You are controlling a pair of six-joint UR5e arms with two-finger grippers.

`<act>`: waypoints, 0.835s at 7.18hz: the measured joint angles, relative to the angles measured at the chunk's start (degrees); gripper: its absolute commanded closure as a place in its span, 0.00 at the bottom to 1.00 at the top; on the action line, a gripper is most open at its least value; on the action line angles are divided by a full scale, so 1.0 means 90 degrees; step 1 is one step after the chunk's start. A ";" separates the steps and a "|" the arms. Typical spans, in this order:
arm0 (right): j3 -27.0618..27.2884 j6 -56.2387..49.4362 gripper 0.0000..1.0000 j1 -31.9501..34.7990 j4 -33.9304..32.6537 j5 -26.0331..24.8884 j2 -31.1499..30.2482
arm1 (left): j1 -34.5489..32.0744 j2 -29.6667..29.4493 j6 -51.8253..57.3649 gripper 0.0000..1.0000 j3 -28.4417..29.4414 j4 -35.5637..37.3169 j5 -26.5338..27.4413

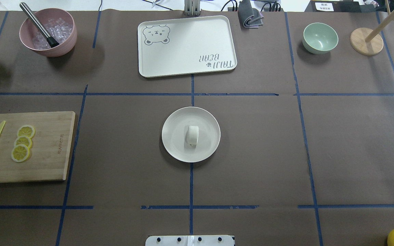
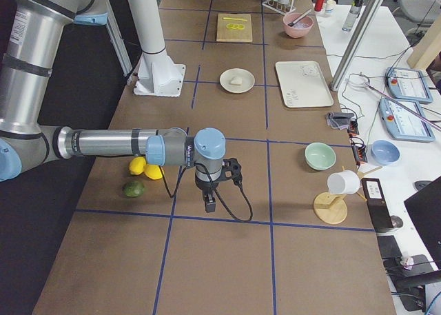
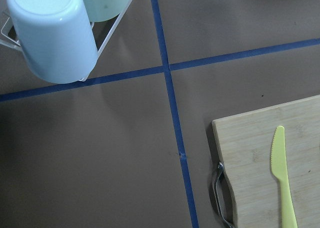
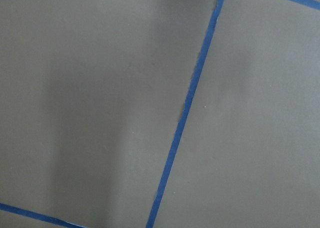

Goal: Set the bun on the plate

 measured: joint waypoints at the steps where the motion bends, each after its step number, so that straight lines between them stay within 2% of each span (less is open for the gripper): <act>1: -0.0025 -0.0106 0.00 0.0143 -0.0247 -0.0001 0.0117 | -0.0005 0.0021 0.0007 0.00 -0.0010 -0.0023 -0.0002; 6: -0.0231 -0.0074 0.00 0.0388 -0.0396 0.0358 0.0228 | -0.0043 -0.0031 -0.0207 0.00 -0.0058 0.0105 0.0647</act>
